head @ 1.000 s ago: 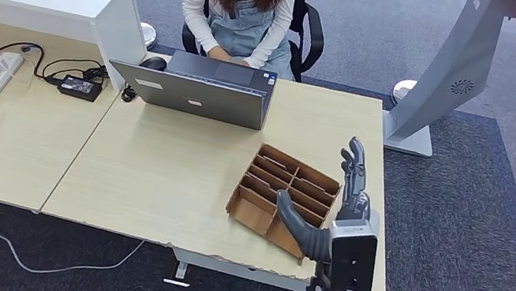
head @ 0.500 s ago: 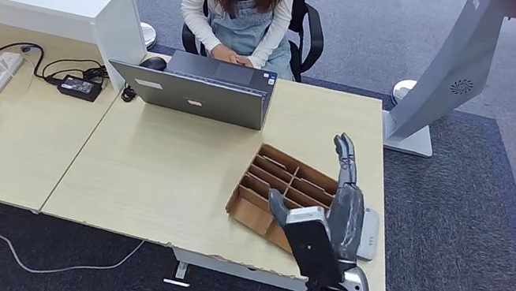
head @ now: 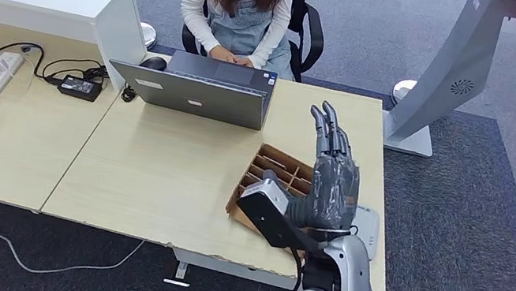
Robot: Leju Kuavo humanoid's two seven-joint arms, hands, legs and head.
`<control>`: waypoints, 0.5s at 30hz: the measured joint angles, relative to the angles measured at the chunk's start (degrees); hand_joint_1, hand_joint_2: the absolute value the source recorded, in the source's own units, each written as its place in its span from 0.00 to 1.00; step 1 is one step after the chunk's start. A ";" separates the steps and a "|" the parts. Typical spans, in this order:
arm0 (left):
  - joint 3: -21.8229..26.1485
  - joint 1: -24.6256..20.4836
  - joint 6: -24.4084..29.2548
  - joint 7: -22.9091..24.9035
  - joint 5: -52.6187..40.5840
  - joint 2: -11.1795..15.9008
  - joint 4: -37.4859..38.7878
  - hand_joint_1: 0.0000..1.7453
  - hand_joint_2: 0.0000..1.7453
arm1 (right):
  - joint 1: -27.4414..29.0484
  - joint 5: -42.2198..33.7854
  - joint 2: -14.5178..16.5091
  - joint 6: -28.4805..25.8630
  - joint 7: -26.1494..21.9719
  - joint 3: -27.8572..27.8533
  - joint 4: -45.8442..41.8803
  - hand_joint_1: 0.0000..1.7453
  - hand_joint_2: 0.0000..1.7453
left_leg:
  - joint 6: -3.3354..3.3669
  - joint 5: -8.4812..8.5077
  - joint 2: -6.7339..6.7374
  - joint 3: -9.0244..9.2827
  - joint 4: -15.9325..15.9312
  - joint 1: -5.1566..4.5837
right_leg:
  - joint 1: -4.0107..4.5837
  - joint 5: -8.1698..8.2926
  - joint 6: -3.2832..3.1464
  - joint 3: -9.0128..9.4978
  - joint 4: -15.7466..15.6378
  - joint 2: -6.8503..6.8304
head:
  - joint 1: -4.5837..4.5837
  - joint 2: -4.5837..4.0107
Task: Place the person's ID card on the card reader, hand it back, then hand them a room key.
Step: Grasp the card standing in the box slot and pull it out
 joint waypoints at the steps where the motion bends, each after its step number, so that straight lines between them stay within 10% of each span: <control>1: -0.01 0.00 -0.10 0.00 -0.19 0.07 0.00 0.00 0.00 | -0.74 0.65 -0.05 0.59 0.42 0.16 0.29 0.00 1.00 | 0.00 0.00 0.00 0.00 0.00 0.00 | 0.00 0.00 0.00 0.00 0.00 0.00 | 0.00 0.00; 15: -0.87 -0.03 -1.34 -0.71 -2.21 1.10 0.00 0.00 0.00 | -11.95 6.13 0.14 10.03 6.01 3.15 8.22 0.00 1.00 | -0.01 0.01 -0.03 -0.02 0.00 0.00 | 0.00 0.00 0.00 0.00 0.01 0.00 | 0.00 0.00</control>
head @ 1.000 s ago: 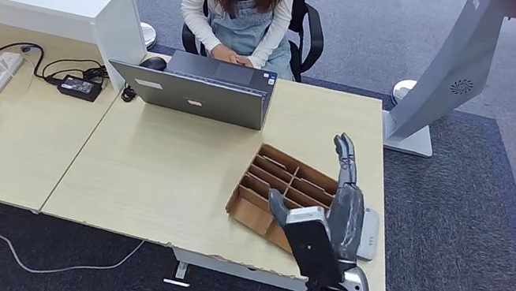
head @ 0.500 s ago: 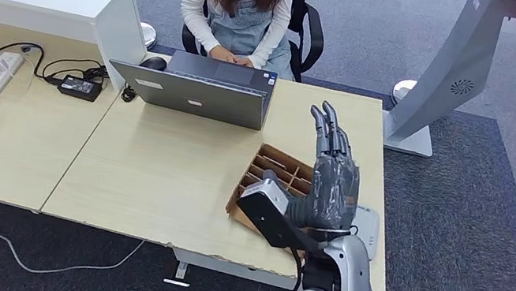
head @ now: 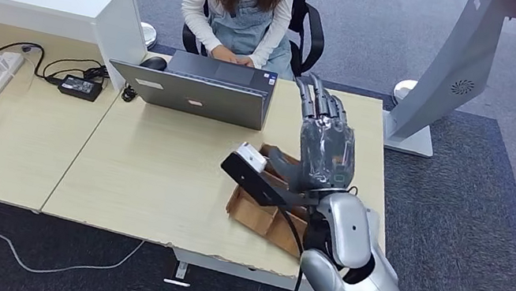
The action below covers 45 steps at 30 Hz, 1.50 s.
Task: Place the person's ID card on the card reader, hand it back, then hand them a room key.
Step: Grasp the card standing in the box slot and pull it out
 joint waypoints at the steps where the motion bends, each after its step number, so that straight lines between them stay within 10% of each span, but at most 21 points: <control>1: -0.06 0.00 -0.09 -0.07 -0.10 0.06 0.00 0.00 0.00 | -0.72 -0.16 0.20 0.13 0.06 0.13 1.01 0.00 1.00 | 0.00 0.00 0.00 0.00 0.00 0.00 | 0.00 0.00 0.00 0.00 0.00 0.00 | 0.00 0.00; 45: -0.15 0.05 -0.39 -0.65 -0.04 0.24 0.02 0.00 0.00 | -6.75 -2.14 1.23 5.85 2.02 2.49 18.03 0.00 1.00 | -0.01 0.01 -0.01 0.01 0.01 0.00 | 0.00 0.00 0.00 0.00 0.00 0.00 | 0.00 0.00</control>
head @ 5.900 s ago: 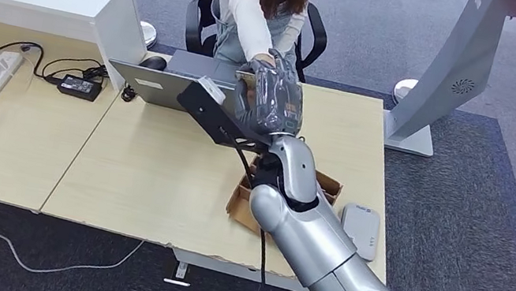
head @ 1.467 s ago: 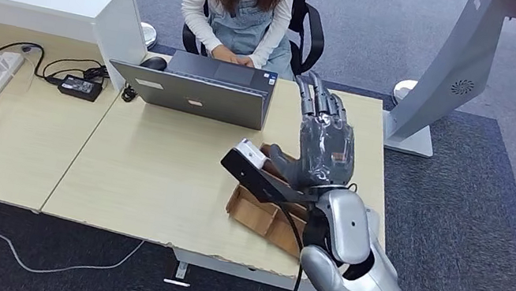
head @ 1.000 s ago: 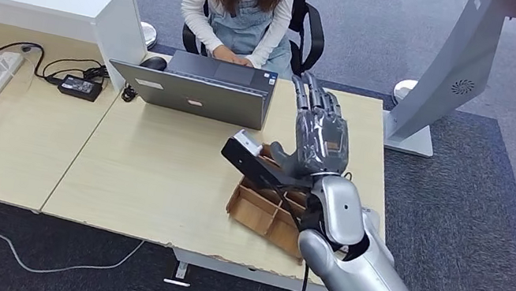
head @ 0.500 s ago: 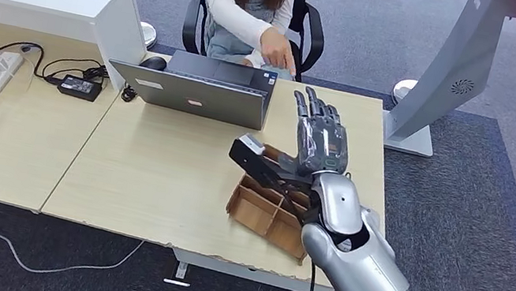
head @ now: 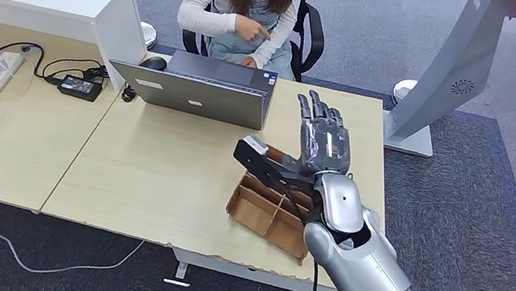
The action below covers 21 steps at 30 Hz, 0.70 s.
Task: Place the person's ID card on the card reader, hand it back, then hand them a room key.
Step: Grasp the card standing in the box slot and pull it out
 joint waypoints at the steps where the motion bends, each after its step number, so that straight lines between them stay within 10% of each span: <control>1: 0.00 0.00 0.00 0.00 0.00 0.00 0.00 0.00 0.00 | -0.01 0.00 0.01 0.00 0.00 0.00 0.08 0.00 1.00 | 0.00 0.00 0.00 0.00 0.00 0.00 | 0.00 0.00 0.00 0.00 0.00 0.00 | 0.00 0.00; 21: 0.02 0.29 1.21 -0.54 2.08 -0.02 0.00 0.00 0.00 | 1.35 -2.03 -6.75 5.79 6.09 -1.86 -8.14 0.00 1.00 | 0.01 -0.02 0.01 0.05 0.06 -0.01 | -0.01 0.01 0.01 -0.02 -0.01 0.00 | 0.00 0.00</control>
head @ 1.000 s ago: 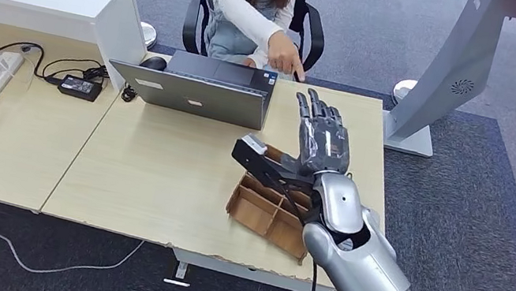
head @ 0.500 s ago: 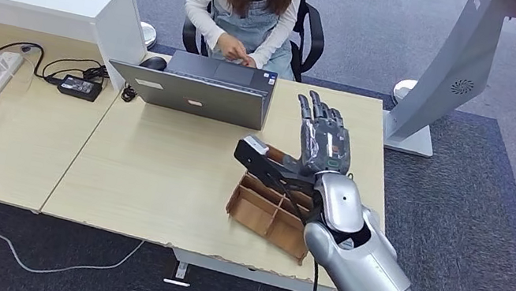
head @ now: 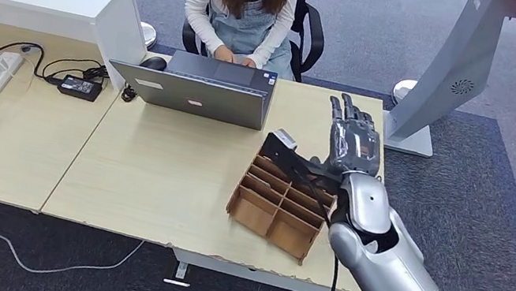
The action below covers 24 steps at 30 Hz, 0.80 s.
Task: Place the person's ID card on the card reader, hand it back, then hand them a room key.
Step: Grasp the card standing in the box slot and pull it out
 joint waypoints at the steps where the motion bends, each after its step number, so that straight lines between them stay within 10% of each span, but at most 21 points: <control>1: 0.00 0.03 0.26 0.04 0.17 -0.02 0.00 0.00 0.00 | 0.79 0.04 -0.87 0.55 0.02 -0.13 -1.52 0.00 1.00 | 0.00 -0.01 0.00 0.00 0.00 0.00 | 0.00 0.00 0.00 0.00 0.00 0.00 | 0.00 0.00; 24: 0.10 0.03 1.42 0.08 0.98 -0.47 0.00 0.00 0.00 | 7.14 1.10 -8.68 2.87 0.60 -2.51 -17.69 0.00 1.00 | 0.01 -0.01 0.02 -0.02 -0.01 0.00 | -0.01 0.00 0.00 0.01 0.00 0.00 | 0.00 0.00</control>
